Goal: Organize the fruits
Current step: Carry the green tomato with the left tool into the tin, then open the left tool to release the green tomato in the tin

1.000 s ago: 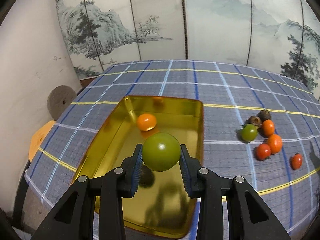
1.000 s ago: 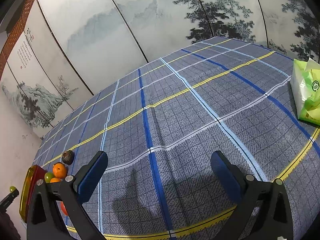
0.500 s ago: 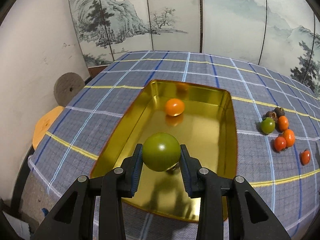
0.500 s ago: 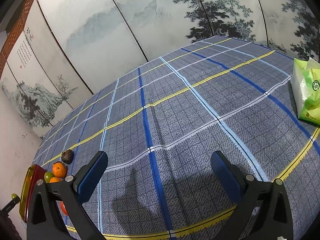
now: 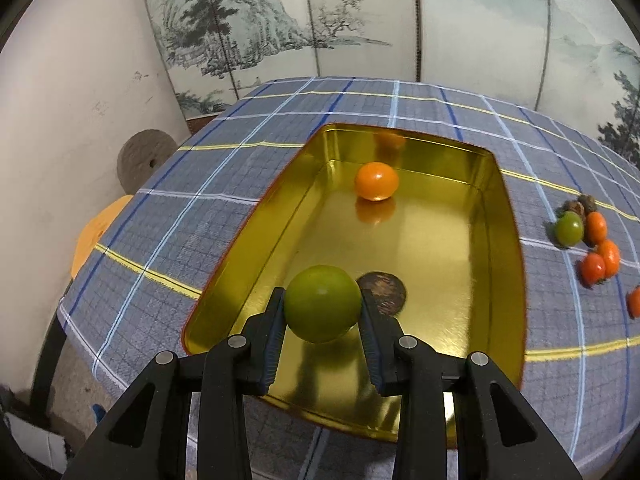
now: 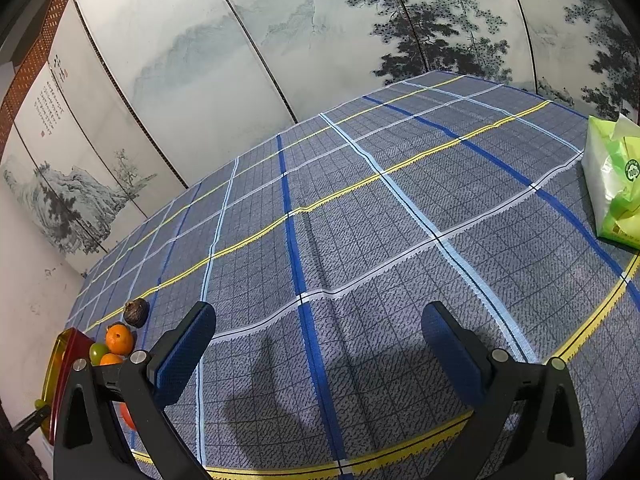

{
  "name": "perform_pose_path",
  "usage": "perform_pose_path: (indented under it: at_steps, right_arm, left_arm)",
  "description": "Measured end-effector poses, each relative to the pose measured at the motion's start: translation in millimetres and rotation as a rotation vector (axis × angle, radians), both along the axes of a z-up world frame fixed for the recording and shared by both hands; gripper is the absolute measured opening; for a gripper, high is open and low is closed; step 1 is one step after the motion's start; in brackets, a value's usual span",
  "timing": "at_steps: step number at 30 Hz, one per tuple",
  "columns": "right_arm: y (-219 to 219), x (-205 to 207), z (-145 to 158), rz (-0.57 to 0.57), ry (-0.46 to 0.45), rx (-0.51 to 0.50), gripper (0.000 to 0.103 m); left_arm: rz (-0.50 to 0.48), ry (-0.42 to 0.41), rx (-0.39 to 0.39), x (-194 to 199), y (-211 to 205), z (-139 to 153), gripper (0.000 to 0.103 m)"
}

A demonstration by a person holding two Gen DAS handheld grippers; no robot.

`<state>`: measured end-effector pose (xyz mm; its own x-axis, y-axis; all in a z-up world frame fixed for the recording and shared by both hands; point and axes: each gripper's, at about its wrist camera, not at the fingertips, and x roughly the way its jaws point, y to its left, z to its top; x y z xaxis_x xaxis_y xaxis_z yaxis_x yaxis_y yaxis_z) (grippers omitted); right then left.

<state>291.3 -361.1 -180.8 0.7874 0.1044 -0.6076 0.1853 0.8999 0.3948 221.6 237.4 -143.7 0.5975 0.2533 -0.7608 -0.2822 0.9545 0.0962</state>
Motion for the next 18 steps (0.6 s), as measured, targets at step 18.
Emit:
perform_pose_path:
  at_steps: [18]
  right_arm:
    - [1.2, 0.2, 1.3, -0.001, 0.007, 0.003, 0.103]
  left_arm:
    - [0.042, 0.183, -0.107, 110.1, 15.8, -6.2, 0.036]
